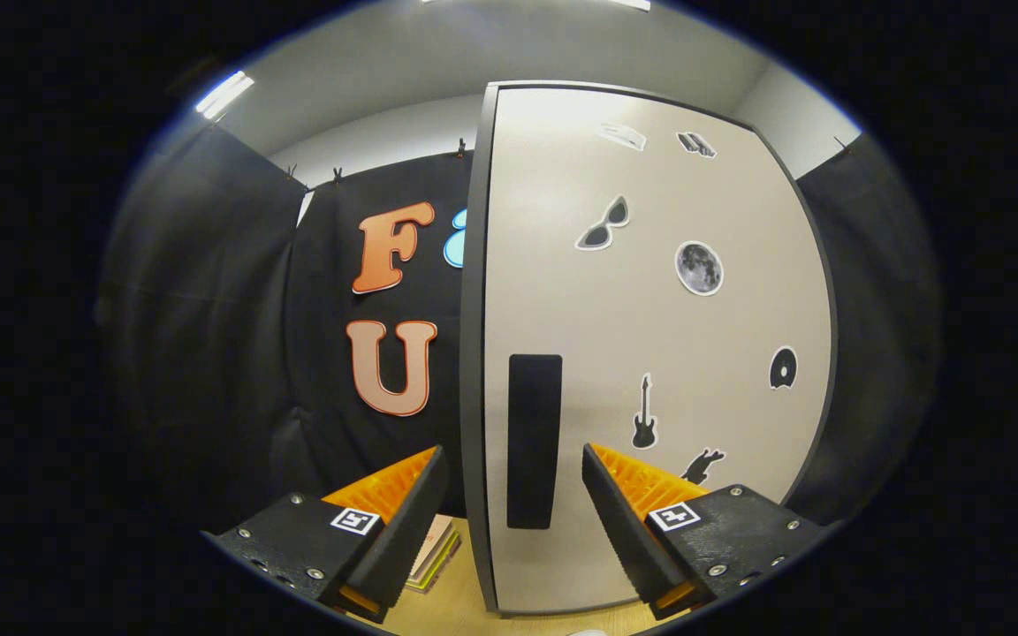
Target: Open the shoe cabinet door, grab the shoes and put them into the shoe cabinet, then close the shoe cabinet door.
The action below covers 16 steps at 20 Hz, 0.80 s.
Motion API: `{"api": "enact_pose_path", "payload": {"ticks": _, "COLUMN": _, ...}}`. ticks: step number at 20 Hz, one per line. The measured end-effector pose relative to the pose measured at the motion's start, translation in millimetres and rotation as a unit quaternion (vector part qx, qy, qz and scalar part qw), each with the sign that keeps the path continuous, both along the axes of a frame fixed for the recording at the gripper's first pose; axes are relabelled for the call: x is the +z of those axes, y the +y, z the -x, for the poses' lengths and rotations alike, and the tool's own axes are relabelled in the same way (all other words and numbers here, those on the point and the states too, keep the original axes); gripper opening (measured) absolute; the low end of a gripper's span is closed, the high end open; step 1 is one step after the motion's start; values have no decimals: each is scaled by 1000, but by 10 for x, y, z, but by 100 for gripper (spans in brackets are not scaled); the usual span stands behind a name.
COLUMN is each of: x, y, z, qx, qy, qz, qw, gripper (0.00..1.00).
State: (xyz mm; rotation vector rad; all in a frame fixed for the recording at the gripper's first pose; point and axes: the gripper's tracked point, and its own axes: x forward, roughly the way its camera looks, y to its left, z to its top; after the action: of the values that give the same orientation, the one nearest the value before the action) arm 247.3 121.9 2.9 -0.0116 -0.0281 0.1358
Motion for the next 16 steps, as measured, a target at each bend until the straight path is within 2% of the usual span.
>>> {"api": "enact_pose_path", "payload": {"ticks": 3, "x": 0, "y": 14, "z": -128, "qx": -3, "qy": 1, "qz": -3, "qw": 1000, "gripper": 94}}
{"api": "enact_pose_path", "payload": {"ticks": 5, "x": 1, "y": -4, "z": -181, "qx": -10, "qy": -2, "qz": 9, "qw": 1000, "gripper": 90}}
{"api": "enact_pose_path", "payload": {"ticks": 7, "x": 9, "y": 11, "z": -242, "qx": -9, "qy": -3, "qz": 9, "qw": 1000, "gripper": 79}}
{"api": "enact_pose_path", "payload": {"ticks": 9, "x": -12, "y": -26, "z": -270, "qx": -19, "qy": 6, "qz": 13, "qw": 1000, "gripper": 61}}
{"api": "enact_pose_path", "payload": {"ticks": 10, "x": -34, "y": -55, "z": -287, "qx": -21, "qy": 11, "qz": 8, "qw": 1000, "gripper": 47}}
{"api": "enact_pose_path", "payload": {"ticks": 11, "x": -30, "y": -46, "z": -280, "qx": -19, "qy": 13, "qz": -3, "qw": 1000, "gripper": 40}}
{"api": "enact_pose_path", "payload": {"ticks": 16, "x": -46, "y": -52, "z": -227, "qx": -6, "qy": 23, "qz": 0, "qw": 1000, "gripper": 32}}
